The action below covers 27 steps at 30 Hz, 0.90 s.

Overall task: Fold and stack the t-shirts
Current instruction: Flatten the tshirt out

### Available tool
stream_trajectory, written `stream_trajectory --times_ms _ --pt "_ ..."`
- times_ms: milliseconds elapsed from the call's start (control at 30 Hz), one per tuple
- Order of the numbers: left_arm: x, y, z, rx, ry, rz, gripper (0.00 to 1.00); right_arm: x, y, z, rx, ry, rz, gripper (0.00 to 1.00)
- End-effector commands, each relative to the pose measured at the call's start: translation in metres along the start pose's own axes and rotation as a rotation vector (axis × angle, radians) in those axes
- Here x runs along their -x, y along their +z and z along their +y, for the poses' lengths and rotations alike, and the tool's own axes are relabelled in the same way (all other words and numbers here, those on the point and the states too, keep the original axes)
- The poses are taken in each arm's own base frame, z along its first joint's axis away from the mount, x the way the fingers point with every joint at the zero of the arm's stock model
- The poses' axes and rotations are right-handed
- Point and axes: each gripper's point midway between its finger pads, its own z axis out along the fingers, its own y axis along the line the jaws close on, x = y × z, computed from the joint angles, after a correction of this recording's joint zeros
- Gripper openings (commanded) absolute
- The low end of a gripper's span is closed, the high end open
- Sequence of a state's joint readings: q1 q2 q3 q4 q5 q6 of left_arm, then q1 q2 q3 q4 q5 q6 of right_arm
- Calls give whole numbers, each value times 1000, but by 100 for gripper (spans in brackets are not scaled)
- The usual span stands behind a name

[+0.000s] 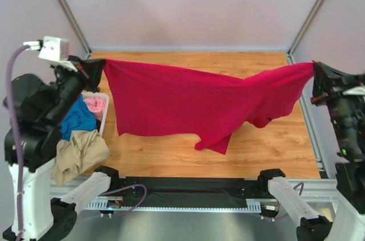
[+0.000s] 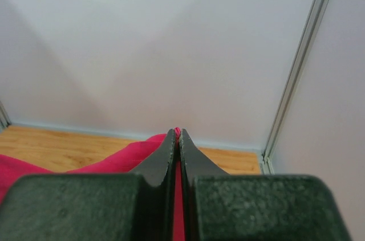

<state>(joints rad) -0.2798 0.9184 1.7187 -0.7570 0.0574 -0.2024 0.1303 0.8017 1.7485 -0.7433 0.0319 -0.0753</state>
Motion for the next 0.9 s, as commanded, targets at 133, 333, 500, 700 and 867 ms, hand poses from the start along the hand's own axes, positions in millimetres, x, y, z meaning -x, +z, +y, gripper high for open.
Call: stream_trajectory --times_ms 133,333,500,700,867 --pt "65 -79 -29 -106 -37 -204 0 77 -82 6 53 37 -224 0" --pt "75 -101 -35 -124 -55 -221 0 105 -108 -1 26 24 -302 0" --pt "56 -69 -20 -61 -45 -161 0 110 -64 -10 -25 -31 -298 0" --pt "-9 23 22 101 41 23 0 42 54 -9 -31 -179 -136 0" --pt "-107 91 54 180 83 224 0 -66 130 13 67 -196 -10 0"
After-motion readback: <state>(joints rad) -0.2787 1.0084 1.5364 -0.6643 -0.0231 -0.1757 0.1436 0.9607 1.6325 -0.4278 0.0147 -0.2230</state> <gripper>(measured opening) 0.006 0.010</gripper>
